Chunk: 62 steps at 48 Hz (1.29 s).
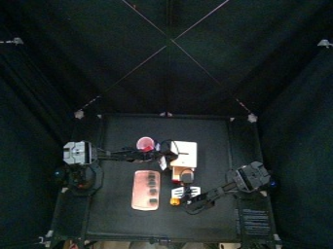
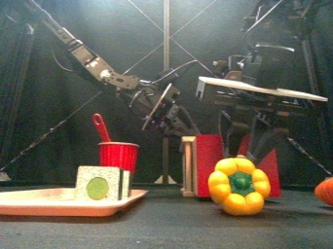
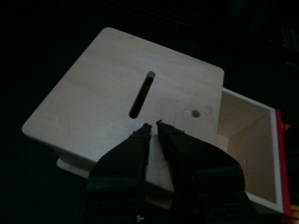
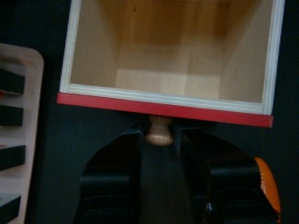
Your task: Open drawer more
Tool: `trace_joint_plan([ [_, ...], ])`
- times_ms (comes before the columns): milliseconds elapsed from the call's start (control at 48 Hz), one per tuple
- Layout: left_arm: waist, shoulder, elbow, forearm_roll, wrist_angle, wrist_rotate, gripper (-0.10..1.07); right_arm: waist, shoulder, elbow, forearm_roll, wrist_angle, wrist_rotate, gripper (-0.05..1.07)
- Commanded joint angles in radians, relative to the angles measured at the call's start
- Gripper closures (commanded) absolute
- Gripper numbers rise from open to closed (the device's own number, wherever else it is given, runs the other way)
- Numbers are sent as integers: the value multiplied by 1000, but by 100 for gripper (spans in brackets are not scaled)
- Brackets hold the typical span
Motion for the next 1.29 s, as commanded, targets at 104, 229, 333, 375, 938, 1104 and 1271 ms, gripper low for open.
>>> trace_joint_plan([
  [104, 8, 0, 8, 3, 5, 0, 37, 9, -17, -23, 0, -12, -2, 58],
  [229, 8, -2, 8, 3, 5, 0, 37, 8, -15, -11, 3, -12, -2, 58],
  [333, 8, -2, 8, 3, 5, 0, 37, 6, -15, -2, -3, -15, -2, 58],
  [375, 8, 0, 8, 5, 5, 0, 37, 5, -15, 3, -8, -15, -2, 58],
  [938, 8, -2, 8, 3, 5, 0, 37, 11, -15, -14, -44, -28, -2, 35],
  [1104, 8, -2, 8, 3, 5, 0, 37, 14, -26, -11, -46, -41, -2, 26],
  [1271, 8, -5, 8, 3, 5, 0, 37, 17, -35, -8, -44, -49, -3, 22],
])
